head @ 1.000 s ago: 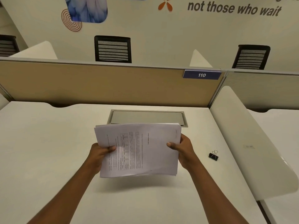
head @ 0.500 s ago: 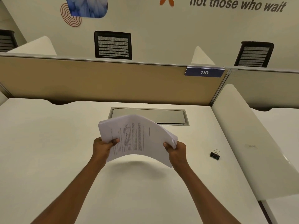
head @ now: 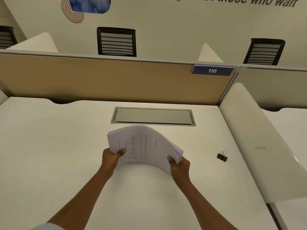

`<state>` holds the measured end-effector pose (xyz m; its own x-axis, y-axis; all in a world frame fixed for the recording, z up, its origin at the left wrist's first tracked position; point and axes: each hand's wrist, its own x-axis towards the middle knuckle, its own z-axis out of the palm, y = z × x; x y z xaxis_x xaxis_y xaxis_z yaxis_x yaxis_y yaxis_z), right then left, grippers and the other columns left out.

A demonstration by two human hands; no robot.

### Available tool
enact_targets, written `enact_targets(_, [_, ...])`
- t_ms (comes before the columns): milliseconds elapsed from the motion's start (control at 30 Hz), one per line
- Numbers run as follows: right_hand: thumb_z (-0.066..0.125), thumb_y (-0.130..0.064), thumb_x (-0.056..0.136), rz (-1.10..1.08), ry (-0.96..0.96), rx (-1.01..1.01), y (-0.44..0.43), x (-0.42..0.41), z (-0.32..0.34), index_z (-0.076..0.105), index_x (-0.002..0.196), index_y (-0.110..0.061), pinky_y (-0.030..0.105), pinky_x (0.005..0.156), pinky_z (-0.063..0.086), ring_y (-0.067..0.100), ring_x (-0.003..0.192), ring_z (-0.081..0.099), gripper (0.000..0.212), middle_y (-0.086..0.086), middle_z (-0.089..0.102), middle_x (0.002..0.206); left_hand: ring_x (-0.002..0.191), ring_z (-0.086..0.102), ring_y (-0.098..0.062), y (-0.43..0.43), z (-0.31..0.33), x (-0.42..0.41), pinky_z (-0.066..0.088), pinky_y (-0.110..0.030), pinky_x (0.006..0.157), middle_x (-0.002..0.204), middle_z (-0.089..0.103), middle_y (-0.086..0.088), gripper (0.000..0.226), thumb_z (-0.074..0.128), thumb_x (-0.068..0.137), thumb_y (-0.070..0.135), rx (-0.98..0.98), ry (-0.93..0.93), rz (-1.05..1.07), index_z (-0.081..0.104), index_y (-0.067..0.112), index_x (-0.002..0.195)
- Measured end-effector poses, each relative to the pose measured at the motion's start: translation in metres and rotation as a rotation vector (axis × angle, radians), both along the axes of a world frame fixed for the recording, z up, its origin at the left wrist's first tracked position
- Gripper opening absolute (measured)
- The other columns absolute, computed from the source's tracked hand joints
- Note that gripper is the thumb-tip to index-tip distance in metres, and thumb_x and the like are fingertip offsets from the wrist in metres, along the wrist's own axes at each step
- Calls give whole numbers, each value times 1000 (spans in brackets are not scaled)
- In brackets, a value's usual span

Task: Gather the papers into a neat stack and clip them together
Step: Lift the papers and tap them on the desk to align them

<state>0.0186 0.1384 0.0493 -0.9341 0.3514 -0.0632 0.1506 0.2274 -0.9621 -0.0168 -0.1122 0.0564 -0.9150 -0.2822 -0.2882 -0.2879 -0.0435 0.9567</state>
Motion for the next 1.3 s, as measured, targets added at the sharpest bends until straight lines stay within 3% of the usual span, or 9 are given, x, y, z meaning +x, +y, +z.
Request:
enact_targets(167, [68,2,81,-5,51,-6,0,-5,4,61,78,-11,9,50,40,-5,50,52,15,-10,57,61,87,65,-24,0,3,-1,54,-36,75,92,70,-3,26,70,80,-1,23,30,12,66,11,103])
enact_targets(333, [68,0,81,-19,-1,-38,4,-4,0,61,76,-12,7,50,41,-1,52,53,15,-9,58,62,90,63,-26,0,-3,1,53,-39,80,92,69,-3,30,71,79,-2,22,6,3,66,8,106])
enact_targets(500, [67,4,80,-14,32,-25,5,-6,4,61,74,-10,8,50,39,-6,49,51,17,-9,57,60,86,65,-21,0,0,1,53,-33,72,90,69,0,27,71,79,-2,30,29,3,66,13,101])
enact_targets(667, [68,1,81,-13,4,-23,9,-2,-2,62,76,-15,7,52,42,-8,54,55,18,-8,62,66,91,64,-27,-3,-9,3,52,-40,80,93,70,-3,29,72,78,-2,21,-4,-6,66,9,104])
enact_targets(800, [68,1,81,-3,-5,-33,11,-4,2,63,76,-13,9,51,42,-5,51,53,15,-7,61,64,88,65,-23,-1,-4,0,54,-39,78,92,70,-2,28,72,78,-3,20,22,-28,67,15,98])
enact_targets(900, [68,1,81,-23,-2,-51,11,-4,4,63,77,-10,8,51,42,-2,54,54,13,-7,61,64,91,64,-26,-1,-7,-1,53,-42,81,96,70,-7,31,71,78,-4,26,16,-19,66,10,105])
enact_targets(1033, [67,-3,82,-17,-59,-65,12,-3,3,58,65,-19,16,52,40,3,53,48,25,-9,57,58,93,63,-28,-1,-9,0,51,-40,81,93,69,-5,29,70,79,-5,19,-2,-18,66,11,103])
enact_targets(1100, [67,-2,82,-6,-58,-55,13,-3,4,56,62,-23,13,51,38,-1,48,47,30,-14,57,50,90,64,-25,1,-7,0,52,-38,78,92,70,-2,28,70,79,-3,20,15,-33,66,13,101])
enact_targets(1300, [65,-3,83,-26,-87,-61,14,-1,8,56,63,-23,17,52,39,8,54,46,30,-7,55,58,92,63,-27,2,-8,-2,52,-40,81,93,69,-5,29,70,79,-4,4,-8,-48,65,10,104])
